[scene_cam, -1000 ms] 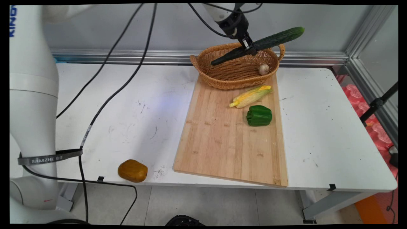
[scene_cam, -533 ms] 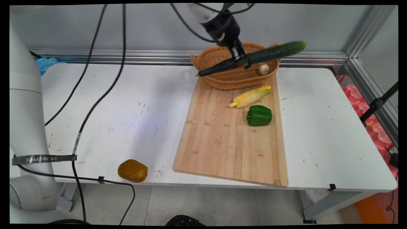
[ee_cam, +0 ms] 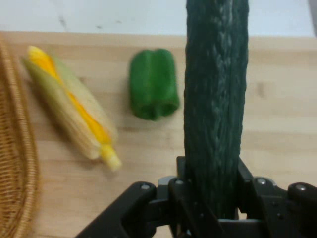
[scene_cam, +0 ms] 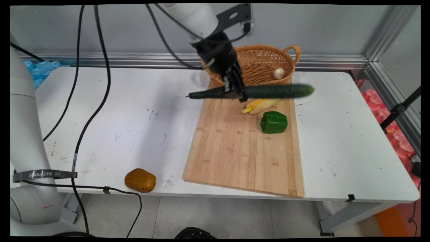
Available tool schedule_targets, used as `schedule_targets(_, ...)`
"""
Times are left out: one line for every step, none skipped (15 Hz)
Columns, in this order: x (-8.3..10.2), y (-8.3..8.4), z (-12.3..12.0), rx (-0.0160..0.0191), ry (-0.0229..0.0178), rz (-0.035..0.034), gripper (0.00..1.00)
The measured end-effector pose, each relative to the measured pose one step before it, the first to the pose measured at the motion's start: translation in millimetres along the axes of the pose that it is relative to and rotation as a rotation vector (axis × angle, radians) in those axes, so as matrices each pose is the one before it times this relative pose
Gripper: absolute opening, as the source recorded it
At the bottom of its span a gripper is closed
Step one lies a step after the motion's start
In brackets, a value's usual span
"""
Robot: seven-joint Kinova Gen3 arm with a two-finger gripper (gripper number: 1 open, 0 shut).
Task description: Place the picked object on the cutting board
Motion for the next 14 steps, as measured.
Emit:
schedule_targets(-1.25,3.87,1.39,-0.00597,-0.00635,0.01518,0.00)
schedule_targets(-2.16,6.28,3.48,-0.00956,-0.01120,0.02561,0.00)
schedule_targets(-2.12,5.75,4.81,-0.00858,-0.01168,0.02644,0.00)
schedule_targets(-1.71,4.50,4.85,-0.00681,-0.01006,0.02202,0.00)
schedule_targets(-1.75,4.87,6.77,-0.00835,-0.01197,0.02415,0.00)
schedule_targets(-1.25,4.19,7.87,-0.00742,-0.01125,0.02363,0.00)
schedule_targets(-0.67,3.17,7.23,-0.00567,-0.00882,0.01815,0.00)
schedule_targets(-0.40,3.24,9.28,-0.00626,-0.00989,0.01848,0.00)
schedule_targets(0.02,2.75,10.22,-0.00528,-0.00980,0.01656,0.00)
schedule_targets(0.32,1.88,8.80,-0.00364,-0.00785,0.01309,0.00)
schedule_targets(0.64,1.70,10.81,-0.00462,-0.00958,0.01418,0.00)
schedule_targets(0.92,1.40,11.10,-0.00437,-0.00844,0.01195,0.00)
schedule_targets(0.96,0.84,9.39,-0.00351,-0.00702,0.00936,0.00)
schedule_targets(1.49,0.64,10.88,-0.00384,-0.00759,0.00997,0.00)
